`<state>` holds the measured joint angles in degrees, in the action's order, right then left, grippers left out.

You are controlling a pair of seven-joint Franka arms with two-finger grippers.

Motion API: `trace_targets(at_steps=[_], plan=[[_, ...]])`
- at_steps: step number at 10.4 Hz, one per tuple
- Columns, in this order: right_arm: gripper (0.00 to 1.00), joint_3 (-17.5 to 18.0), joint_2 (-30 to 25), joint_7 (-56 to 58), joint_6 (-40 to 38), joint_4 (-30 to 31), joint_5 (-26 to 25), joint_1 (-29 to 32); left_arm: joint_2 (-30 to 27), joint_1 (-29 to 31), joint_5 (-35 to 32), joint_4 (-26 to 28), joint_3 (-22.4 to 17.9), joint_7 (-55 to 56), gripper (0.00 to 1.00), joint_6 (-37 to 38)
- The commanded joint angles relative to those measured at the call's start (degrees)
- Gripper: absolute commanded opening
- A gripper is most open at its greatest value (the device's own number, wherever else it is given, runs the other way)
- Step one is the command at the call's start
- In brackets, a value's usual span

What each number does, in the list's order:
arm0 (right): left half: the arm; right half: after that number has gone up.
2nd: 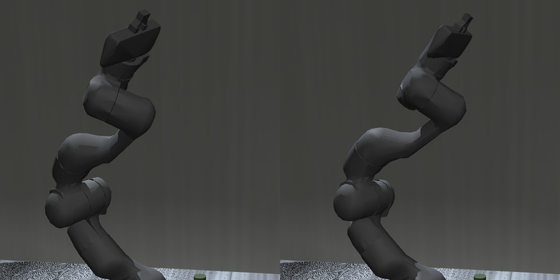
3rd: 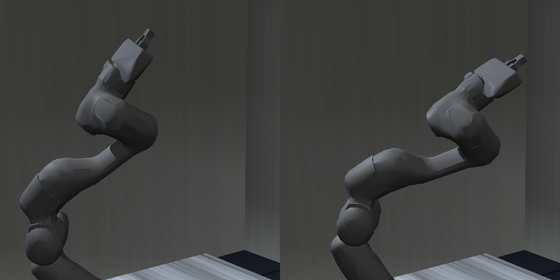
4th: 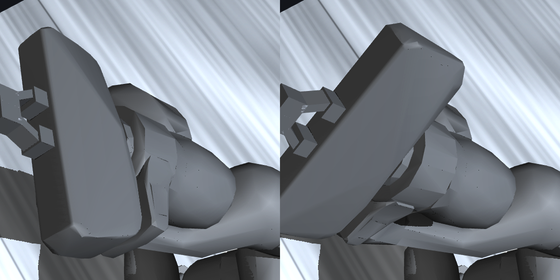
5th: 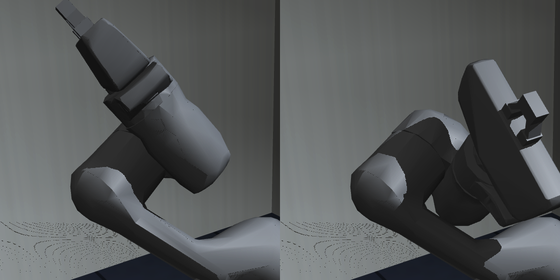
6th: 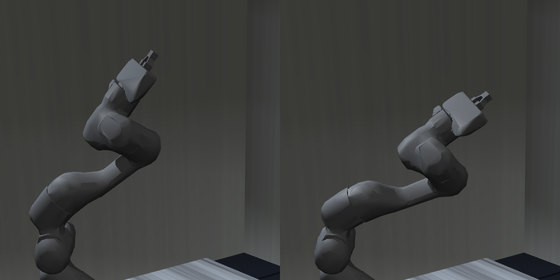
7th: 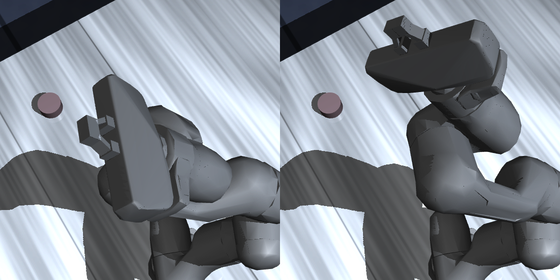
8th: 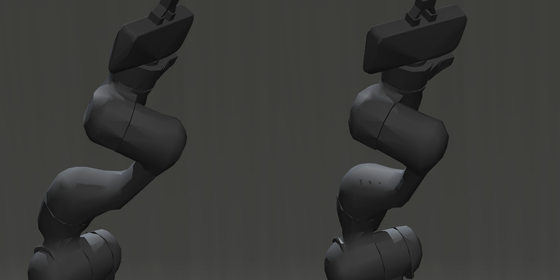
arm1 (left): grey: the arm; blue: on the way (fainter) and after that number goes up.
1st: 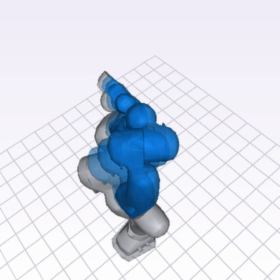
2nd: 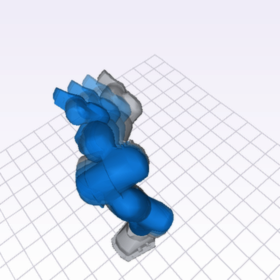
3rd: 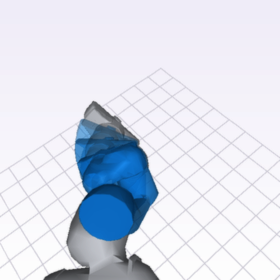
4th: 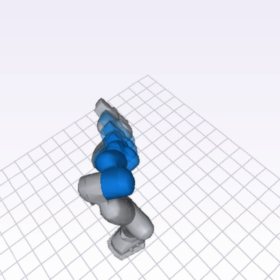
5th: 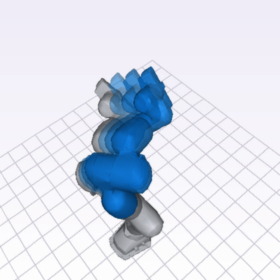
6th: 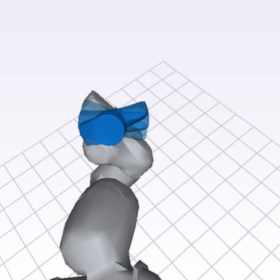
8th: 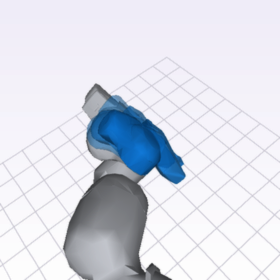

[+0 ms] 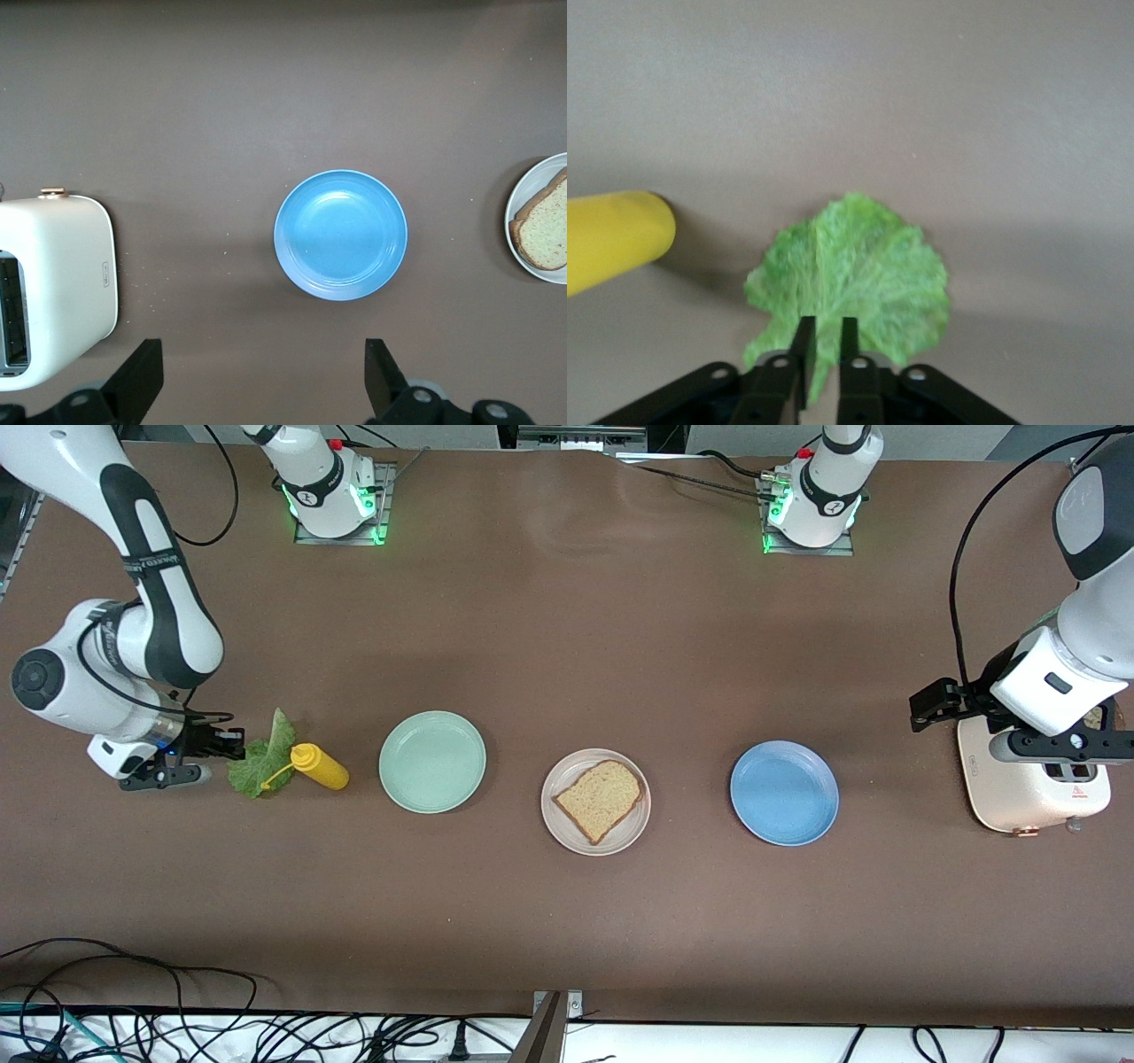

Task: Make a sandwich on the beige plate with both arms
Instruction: 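Lower the right gripper onto the green lettuce leaf and grasp it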

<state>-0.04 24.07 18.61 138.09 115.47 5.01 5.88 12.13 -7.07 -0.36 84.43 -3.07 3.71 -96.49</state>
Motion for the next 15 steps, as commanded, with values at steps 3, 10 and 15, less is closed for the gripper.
trace_targets(at_steps=[3, 10, 15], plan=[[1.0, 1.2, 2.7, 1.9, 3.7, -0.2, 1.1, 0.4, 0.4, -0.7, -1.7, -1.0, -0.4, -1.0, 1.0, 0.1], [0.76, 1.2, 5.8, 4.5, 7.8, 0.3, 1.3, 0.5, 0.4, -0.7, -1.7, -1.0, -0.4, -1.0, 1.0, 0.0], [0.0, 1.1, 6.2, 6.6, 7.9, 0.4, 1.4, 0.7, 0.6, -0.7, -1.7, -1.0, -0.4, -1.1, 1.0, -0.1]])
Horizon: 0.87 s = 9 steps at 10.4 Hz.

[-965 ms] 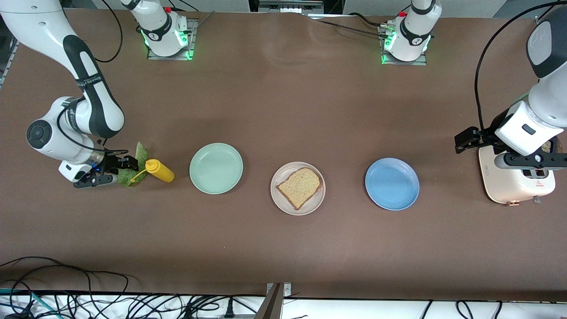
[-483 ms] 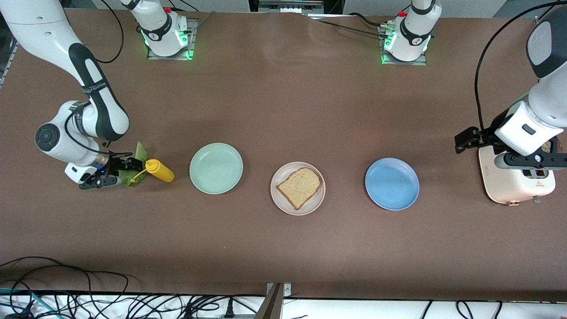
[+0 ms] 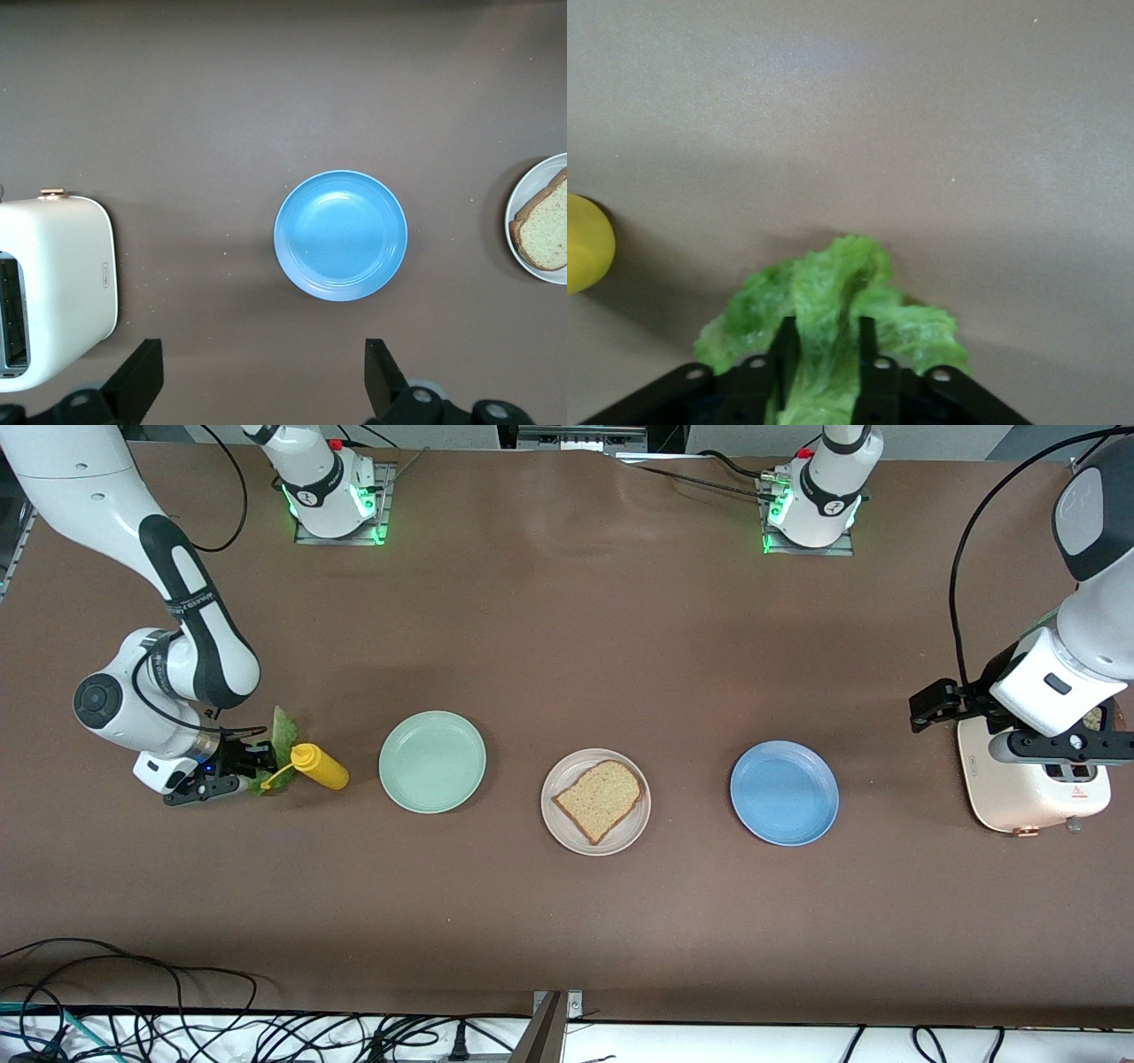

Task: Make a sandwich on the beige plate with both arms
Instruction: 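Lower the right gripper onto the green lettuce leaf and grasp it, then lift the lettuce with the right gripper and carry it toward the beige plate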

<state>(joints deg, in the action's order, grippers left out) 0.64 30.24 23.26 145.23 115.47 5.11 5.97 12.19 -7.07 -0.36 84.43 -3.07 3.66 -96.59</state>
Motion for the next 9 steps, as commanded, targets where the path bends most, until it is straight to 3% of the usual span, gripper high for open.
trace_targets(at_steps=[1, 4, 9], plan=[[0.0, 0.4, 0.1, 2.2, 0.8, 0.3, 1.3, 0.7, 0.6, -0.6, -1.7, -1.0, -0.4, -0.9, 1.0, 0.0], [0.0, 0.4, -1.8, 3.9, 0.1, 0.3, 1.3, 0.7, 0.7, -0.6, -1.7, -1.0, -0.4, -0.9, 1.0, 0.0], [0.0, 0.5, -12.0, 4.2, -15.8, -0.4, 1.0, 0.7, 0.8, -0.6, -1.7, -1.0, -0.5, -0.9, 1.0, 0.0]])
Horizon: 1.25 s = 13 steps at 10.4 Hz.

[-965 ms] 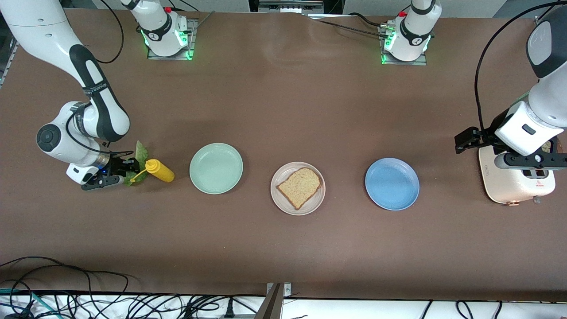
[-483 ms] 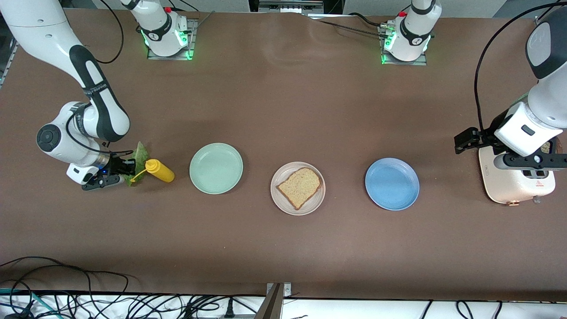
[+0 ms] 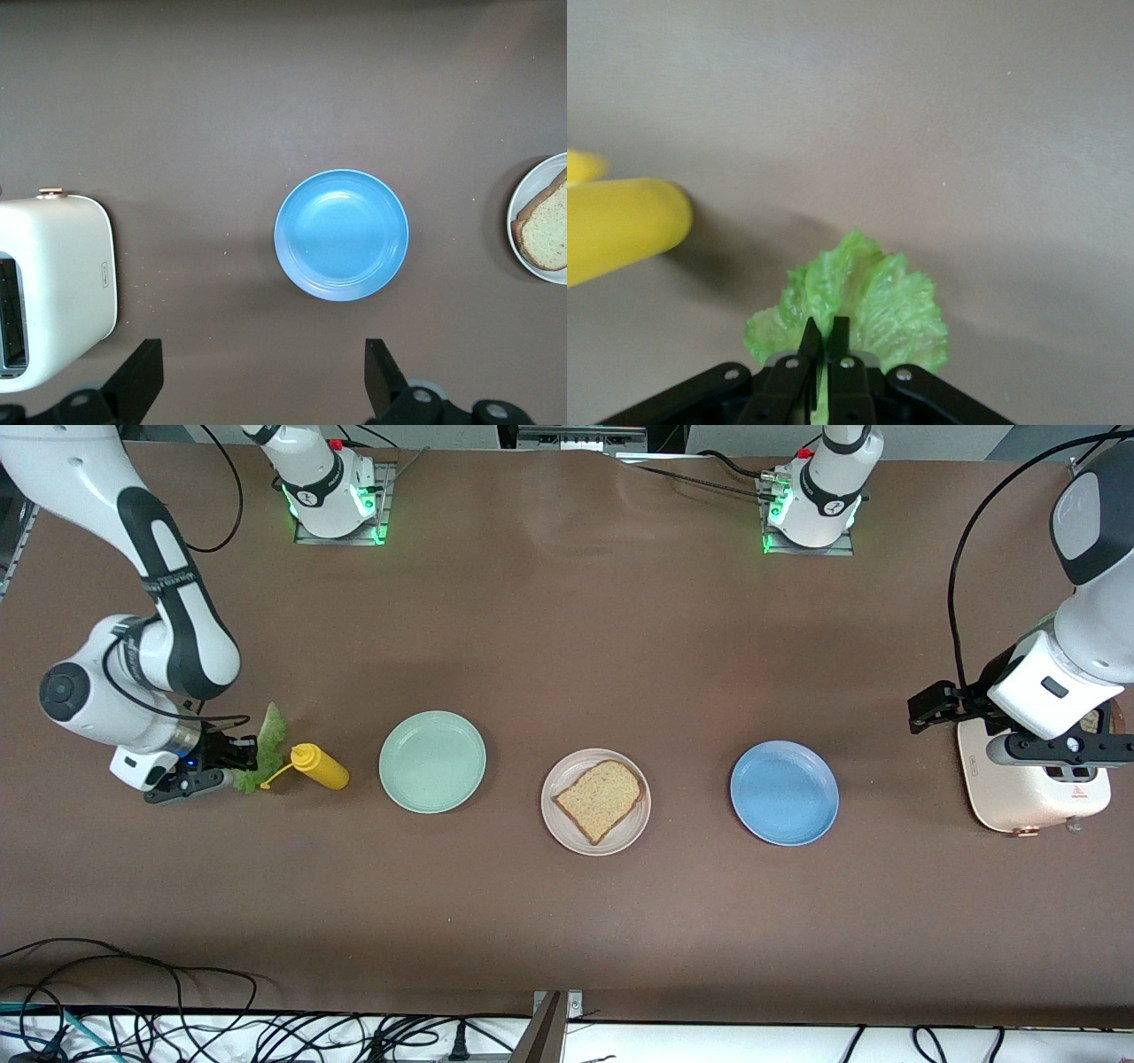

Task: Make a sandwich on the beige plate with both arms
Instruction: 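Lift the lettuce with the right gripper and carry it toward the beige plate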

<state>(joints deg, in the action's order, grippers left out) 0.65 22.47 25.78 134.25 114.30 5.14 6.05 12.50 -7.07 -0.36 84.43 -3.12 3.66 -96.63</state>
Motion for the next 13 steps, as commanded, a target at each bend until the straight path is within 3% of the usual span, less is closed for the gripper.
trace_targets(at_steps=[1, 4, 7, 10, 13], plan=[[0.0, 0.5, -6.1, 1.7, -8.5, 0.0, 0.8, 0.6, 0.5, -0.6, -1.7, -1.0, -0.5, -0.9, 1.0, 0.0], [0.0, 0.7, -10.5, 0.9, -21.1, -5.3, 0.4, 0.3, 0.5, -0.6, -1.7, -1.0, -0.5, -0.9, 1.0, 0.0], [0.0, 1.8, -9.7, -5.0, -28.9, -14.8, 0.4, -2.9, 0.5, -0.5, -1.7, -1.0, -0.6, -1.0, 1.0, 0.0], [0.0, 1.8, -4.1, -18.2, -31.0, -24.7, 0.8, -11.7, 0.5, -0.6, -1.7, -1.0, -0.6, -1.0, 1.0, 0.0], [0.0, 1.6, 6.9, -32.8, -31.6, -39.5, 1.0, -20.9, 0.5, -0.6, -1.7, -1.0, -0.6, -0.9, 1.0, 0.0]])
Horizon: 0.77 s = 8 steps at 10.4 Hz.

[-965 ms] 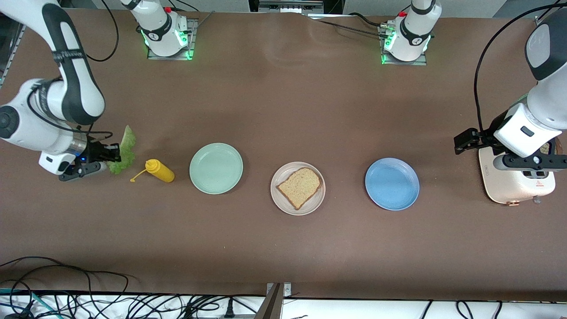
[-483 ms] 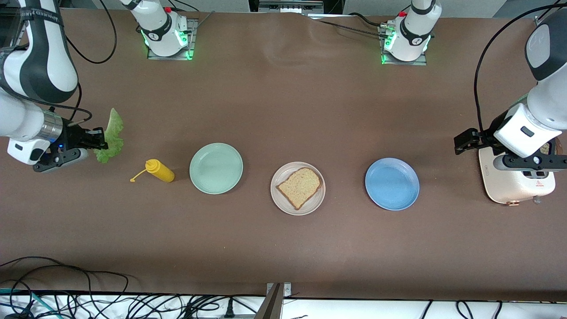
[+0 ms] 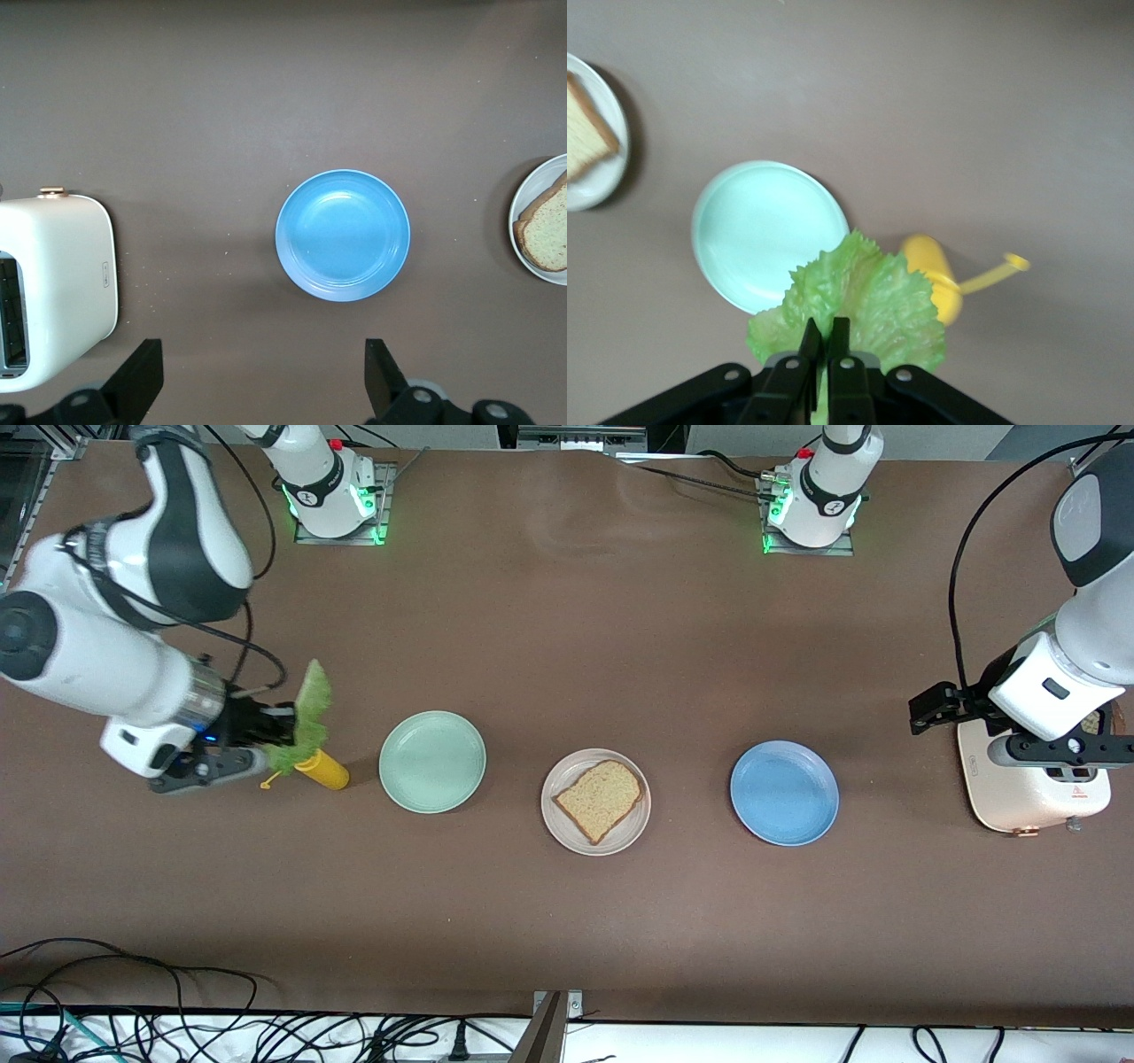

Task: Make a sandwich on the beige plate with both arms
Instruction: 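Lift the lettuce with the right gripper and carry it toward the beige plate, then lower the lettuce onto the bread and open the right gripper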

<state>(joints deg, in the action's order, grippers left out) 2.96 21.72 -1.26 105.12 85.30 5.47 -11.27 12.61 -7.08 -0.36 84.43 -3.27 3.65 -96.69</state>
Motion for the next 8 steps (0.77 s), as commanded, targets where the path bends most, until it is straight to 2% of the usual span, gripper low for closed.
trace_targets(at_steps=[1, 3, 5, 8], plan=[[0.0, -1.0, 11.2, -10.5, -1.9, -14.6, 0.8, -6.4, 0.4, -0.6, -1.7, -1.0, -0.3, -1.0, 1.0, 0.1], [0.0, -2.5, 17.6, -22.8, 0.2, -21.9, 0.8, -13.2, 0.4, -0.6, -1.7, -1.0, -0.4, -0.9, 1.0, 0.1], [0.0, -3.9, 23.5, -34.5, 5.0, -26.7, 2.0, -18.6, 0.4, -0.6, -1.7, -1.0, -0.4, -1.0, 1.0, 0.1], [0.0, -4.0, 28.5, -47.7, 16.4, -27.3, 3.6, -23.5, 0.4, -0.6, -1.7, -1.0, -0.4, -1.0, 1.0, 0.1]])
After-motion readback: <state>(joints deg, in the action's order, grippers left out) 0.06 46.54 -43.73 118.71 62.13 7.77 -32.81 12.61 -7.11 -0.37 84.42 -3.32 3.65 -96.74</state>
